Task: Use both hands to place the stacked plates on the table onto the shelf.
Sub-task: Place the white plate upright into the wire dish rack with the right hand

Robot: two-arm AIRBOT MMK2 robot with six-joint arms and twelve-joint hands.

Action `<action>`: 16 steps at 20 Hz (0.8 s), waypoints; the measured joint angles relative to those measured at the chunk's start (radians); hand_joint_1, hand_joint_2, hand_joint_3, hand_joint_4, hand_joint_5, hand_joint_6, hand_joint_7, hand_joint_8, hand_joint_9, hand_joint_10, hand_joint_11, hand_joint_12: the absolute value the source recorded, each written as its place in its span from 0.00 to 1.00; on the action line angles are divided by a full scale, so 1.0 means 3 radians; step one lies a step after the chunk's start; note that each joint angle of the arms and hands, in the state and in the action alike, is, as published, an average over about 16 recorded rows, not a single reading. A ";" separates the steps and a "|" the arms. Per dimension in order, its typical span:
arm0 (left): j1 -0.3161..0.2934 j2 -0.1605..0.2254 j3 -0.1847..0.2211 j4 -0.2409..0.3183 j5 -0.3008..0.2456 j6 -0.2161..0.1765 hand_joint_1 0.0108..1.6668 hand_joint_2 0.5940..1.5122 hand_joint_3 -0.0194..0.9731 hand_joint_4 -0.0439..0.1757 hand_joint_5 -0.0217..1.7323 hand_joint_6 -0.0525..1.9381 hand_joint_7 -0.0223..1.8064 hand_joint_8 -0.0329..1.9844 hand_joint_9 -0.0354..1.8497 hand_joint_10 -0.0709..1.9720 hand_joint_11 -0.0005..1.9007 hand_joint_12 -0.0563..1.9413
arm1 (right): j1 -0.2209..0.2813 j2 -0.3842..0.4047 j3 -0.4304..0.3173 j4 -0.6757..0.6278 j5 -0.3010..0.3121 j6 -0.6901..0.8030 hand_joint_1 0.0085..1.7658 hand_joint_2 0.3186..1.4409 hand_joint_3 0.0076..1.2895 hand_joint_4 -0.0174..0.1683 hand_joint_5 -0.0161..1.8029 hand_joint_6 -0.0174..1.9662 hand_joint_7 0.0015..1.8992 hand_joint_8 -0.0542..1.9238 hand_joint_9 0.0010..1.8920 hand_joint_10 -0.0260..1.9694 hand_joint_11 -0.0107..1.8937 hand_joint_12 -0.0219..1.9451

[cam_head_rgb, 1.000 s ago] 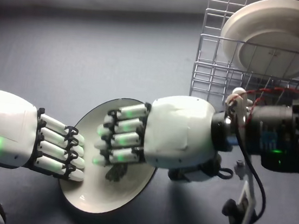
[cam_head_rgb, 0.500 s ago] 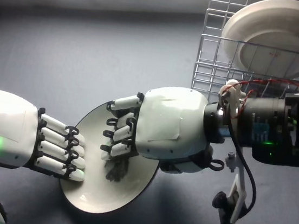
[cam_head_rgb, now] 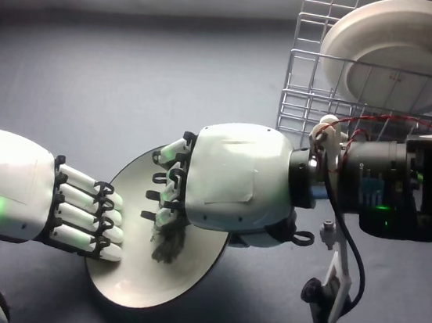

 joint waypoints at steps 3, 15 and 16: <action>-0.0035 0.0003 -0.0005 -0.0001 0.0002 0.0003 0.00 0.55 0.02 0.16 0.05 0.01 0.05 0.01 0.06 0.03 0.01 0.07 | -0.0004 -0.0004 -0.0002 0.0006 0.0030 -0.0013 0.71 0.60 0.01 0.06 0.44 0.10 0.44 0.14 0.45 0.18 0.35 0.63; -0.0414 0.0042 -0.0048 0.0015 0.0059 0.0035 0.00 0.55 0.02 0.20 0.08 0.03 0.07 0.02 0.07 0.04 0.02 0.09 | -0.0003 0.0116 -0.0073 0.0031 0.0105 -0.0028 0.71 0.56 0.01 0.05 0.48 0.20 0.50 0.31 0.55 0.43 0.51 0.59; -0.0463 0.0045 -0.0052 0.0017 0.0075 0.0042 0.00 0.55 0.02 0.20 0.08 0.03 0.08 0.02 0.07 0.04 0.02 0.09 | 0.0003 0.0142 -0.0092 0.0032 0.0104 -0.0027 0.71 0.56 0.01 0.05 0.48 0.20 0.50 0.31 0.56 0.44 0.51 0.59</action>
